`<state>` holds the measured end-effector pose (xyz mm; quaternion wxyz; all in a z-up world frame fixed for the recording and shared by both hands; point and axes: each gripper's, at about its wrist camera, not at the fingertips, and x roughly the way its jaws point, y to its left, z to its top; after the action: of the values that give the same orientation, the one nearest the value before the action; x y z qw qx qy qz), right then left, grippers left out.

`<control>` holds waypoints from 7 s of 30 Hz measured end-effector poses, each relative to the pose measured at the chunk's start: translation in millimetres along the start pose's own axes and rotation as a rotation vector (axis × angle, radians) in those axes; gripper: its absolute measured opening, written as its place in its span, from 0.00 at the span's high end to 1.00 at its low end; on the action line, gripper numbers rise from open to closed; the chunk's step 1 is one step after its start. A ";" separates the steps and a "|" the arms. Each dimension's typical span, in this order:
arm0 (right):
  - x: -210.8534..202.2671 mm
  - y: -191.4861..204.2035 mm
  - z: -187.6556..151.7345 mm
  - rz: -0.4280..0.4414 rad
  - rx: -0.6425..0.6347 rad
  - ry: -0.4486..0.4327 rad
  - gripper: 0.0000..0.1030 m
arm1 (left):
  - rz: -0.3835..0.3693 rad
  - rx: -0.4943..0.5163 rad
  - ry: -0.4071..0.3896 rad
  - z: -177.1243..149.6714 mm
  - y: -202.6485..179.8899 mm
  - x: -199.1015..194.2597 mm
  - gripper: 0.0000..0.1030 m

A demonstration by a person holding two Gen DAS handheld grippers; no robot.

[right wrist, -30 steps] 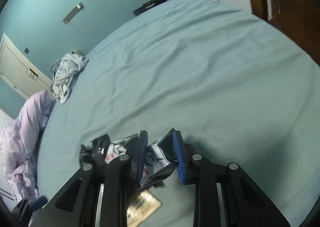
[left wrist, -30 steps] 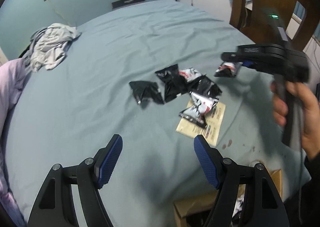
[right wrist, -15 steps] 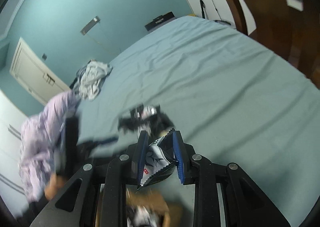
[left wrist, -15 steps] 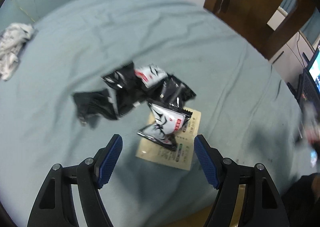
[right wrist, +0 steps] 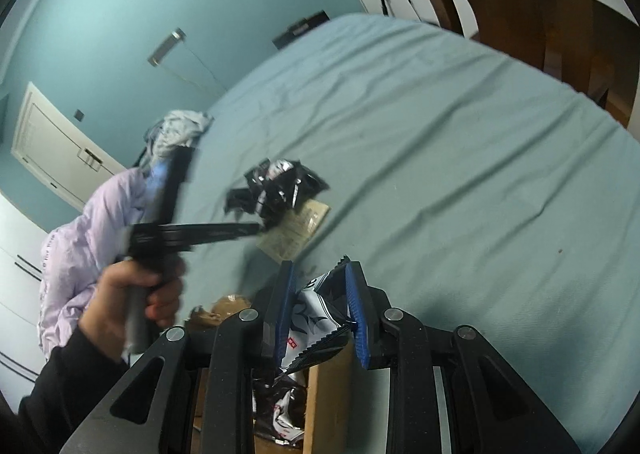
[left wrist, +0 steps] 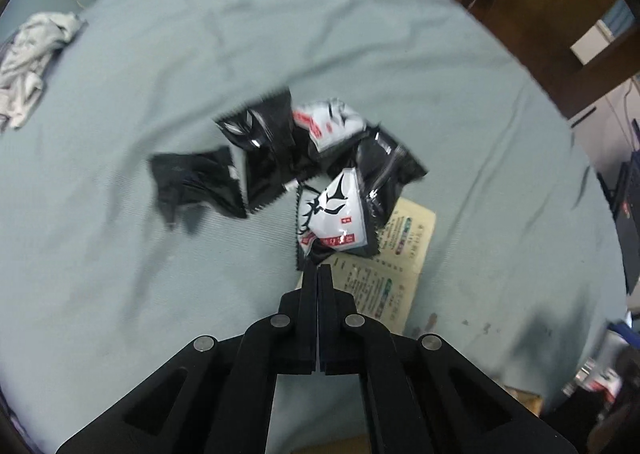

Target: Organize snacks

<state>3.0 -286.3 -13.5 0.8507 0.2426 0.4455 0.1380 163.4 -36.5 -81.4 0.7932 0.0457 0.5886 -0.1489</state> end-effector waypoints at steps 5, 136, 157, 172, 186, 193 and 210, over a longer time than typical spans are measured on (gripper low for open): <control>-11.4 10.4 1.3 -0.020 -0.014 -0.020 0.77 | -0.045 -0.040 -0.107 -23.4 9.5 -59.9 1.00; -13.1 86.1 -22.8 -0.335 -0.356 -0.195 0.23 | 0.308 0.095 -0.248 -135.9 -30.6 -123.1 0.24; 4.7 52.6 -9.6 -0.338 -0.234 -0.057 0.23 | 0.307 0.074 -0.270 -127.9 -30.1 -123.5 0.21; 55.0 14.2 71.4 -0.185 -0.092 0.098 0.23 | 0.246 -0.025 -0.219 -101.0 -4.7 -105.5 0.21; 186.2 67.6 106.7 -0.236 -0.417 0.187 0.23 | 0.254 -0.009 -0.138 -85.5 4.9 -76.3 0.21; 249.8 84.3 117.5 -0.224 -0.492 0.251 0.23 | 0.205 -0.041 -0.085 -78.7 16.3 -62.9 0.21; 251.0 93.9 108.5 -0.242 -0.464 0.217 0.67 | 0.208 -0.041 -0.072 -78.7 24.6 -52.4 0.21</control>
<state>232.6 -125.3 -84.0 0.8411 -0.0295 0.5162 0.1589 84.4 16.0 -58.1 0.8257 0.0850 0.5549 -0.0552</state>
